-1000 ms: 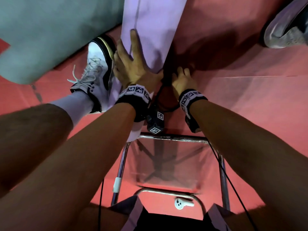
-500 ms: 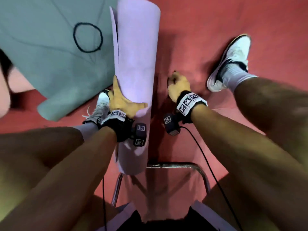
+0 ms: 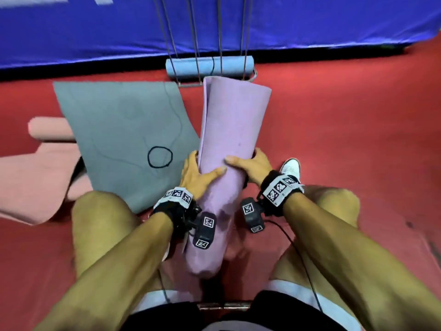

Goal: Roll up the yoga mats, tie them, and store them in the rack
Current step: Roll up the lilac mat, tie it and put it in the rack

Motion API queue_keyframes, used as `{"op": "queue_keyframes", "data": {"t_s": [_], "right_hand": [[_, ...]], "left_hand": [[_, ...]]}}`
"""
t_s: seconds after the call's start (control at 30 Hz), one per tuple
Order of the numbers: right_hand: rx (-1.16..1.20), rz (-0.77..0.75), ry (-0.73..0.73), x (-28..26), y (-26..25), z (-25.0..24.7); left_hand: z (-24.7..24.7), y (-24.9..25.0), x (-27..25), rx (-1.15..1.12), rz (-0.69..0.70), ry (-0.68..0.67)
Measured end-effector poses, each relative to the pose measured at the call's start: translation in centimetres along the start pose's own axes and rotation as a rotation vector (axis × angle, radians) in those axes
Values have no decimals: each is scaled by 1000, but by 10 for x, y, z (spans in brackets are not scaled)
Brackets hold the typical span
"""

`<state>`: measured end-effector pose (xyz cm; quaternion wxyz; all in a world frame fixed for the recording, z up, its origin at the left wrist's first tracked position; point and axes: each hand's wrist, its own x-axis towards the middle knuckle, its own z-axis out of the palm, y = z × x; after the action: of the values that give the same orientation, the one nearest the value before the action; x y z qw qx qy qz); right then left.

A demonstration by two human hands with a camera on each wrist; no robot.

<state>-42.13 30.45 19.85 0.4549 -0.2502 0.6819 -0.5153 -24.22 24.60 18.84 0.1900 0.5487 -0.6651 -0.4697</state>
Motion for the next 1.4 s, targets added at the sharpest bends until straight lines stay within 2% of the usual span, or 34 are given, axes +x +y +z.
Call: {"op": "queue_keyframes", "data": {"t_s": [0.13,0.2,0.3,0.4,0.53,0.7,0.83,0.9,1.0,1.1,1.17,1.27,1.4], "right_hand": [[-28,-73,-3,-42,-18,-10],[-57,-88,-60,-54,-26,-16],[-77,-164,-101,-77,-39,-21],[-125,-264,-38,-87,-45,-23],[-227,-243,35,-92,-36,-28],[-241,-265,122,-90,-28,-36],[-196,-285,178,-88,-41,-43],[-113,-314,202,-85,-44,-45],[-44,-291,303,-85,-54,-45],[-192,-299,382,-84,-63,-46],[-377,-311,382,-81,-61,-47],[-486,-314,375,-73,-60,-51],[-760,-522,524,-64,-76,-55]], "left_hand": [[-21,26,-13,-81,118,-64],[-31,28,-17,-25,177,-114],[-41,25,-21,72,213,-101],[-39,29,-34,-2,255,-69],[-30,39,-43,-31,309,-25],[-23,56,-46,83,375,-73],[-25,82,-39,49,419,-167],[-24,99,-36,64,407,-138],[-17,120,-33,140,398,33],[-1,138,-26,298,388,174],[10,143,-23,398,381,184],[17,141,-18,335,422,181],[14,136,-13,299,449,171]]}}
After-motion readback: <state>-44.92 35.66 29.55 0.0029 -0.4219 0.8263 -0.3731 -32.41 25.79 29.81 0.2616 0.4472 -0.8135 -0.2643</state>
